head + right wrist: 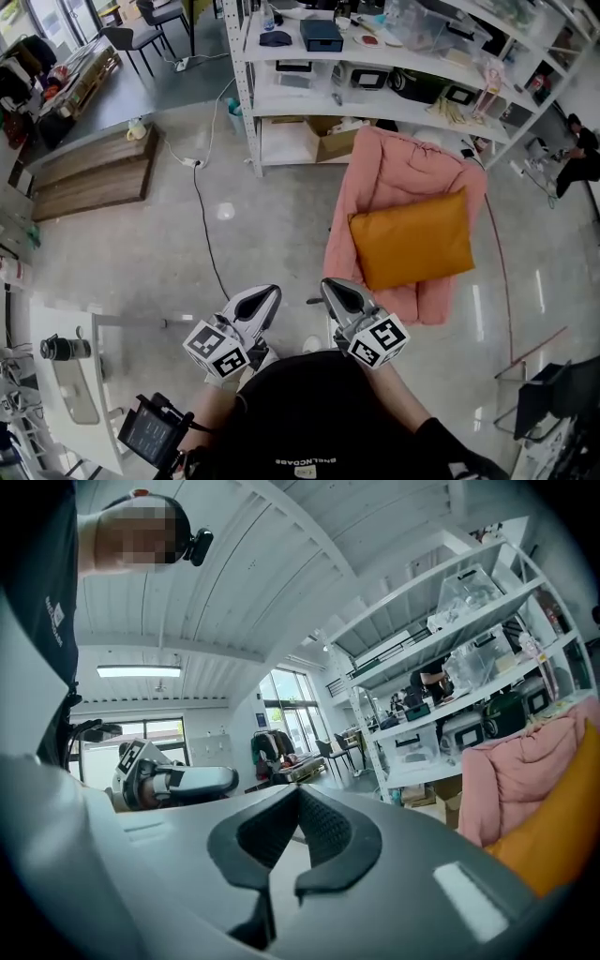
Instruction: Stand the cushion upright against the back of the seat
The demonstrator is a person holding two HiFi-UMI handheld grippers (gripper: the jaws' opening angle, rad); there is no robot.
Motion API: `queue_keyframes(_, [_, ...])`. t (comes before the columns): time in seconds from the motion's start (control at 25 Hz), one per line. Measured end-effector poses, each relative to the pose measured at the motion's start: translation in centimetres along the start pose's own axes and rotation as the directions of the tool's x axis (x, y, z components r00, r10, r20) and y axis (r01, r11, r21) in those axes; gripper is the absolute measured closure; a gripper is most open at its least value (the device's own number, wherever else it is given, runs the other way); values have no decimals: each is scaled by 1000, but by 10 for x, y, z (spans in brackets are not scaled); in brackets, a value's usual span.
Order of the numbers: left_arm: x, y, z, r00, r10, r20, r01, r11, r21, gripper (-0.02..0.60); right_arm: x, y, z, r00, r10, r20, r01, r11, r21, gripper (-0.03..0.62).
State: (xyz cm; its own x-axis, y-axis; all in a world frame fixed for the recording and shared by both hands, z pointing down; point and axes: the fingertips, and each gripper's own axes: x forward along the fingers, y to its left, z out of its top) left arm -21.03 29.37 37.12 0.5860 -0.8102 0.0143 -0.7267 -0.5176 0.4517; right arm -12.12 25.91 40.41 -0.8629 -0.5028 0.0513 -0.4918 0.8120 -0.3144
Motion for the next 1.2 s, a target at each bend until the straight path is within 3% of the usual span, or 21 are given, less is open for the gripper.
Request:
queue_keyframes(0.44, [61,-23,-24,999,-18,-50,18,1000,13,563,-36,-53,8,1000,3,16,-3,1000,16,588])
queue_keyframes(0.68, [108,-17,-38,995,-69,-78,69,998,-5,563,-47,-97,-3,998,-64,14,63,997,51,588])
queue_keyframes(0.84, [116,-21,-44,990,-102,-97,102,995,-8,563,-54,-103,-7,995,-96,8,95,993,63,588])
queue_keyframes(1.2, [163,36,-27,977,-158,-140,155,987,-33,565,-5,-153,12,985,-171,6,170,982,77,588])
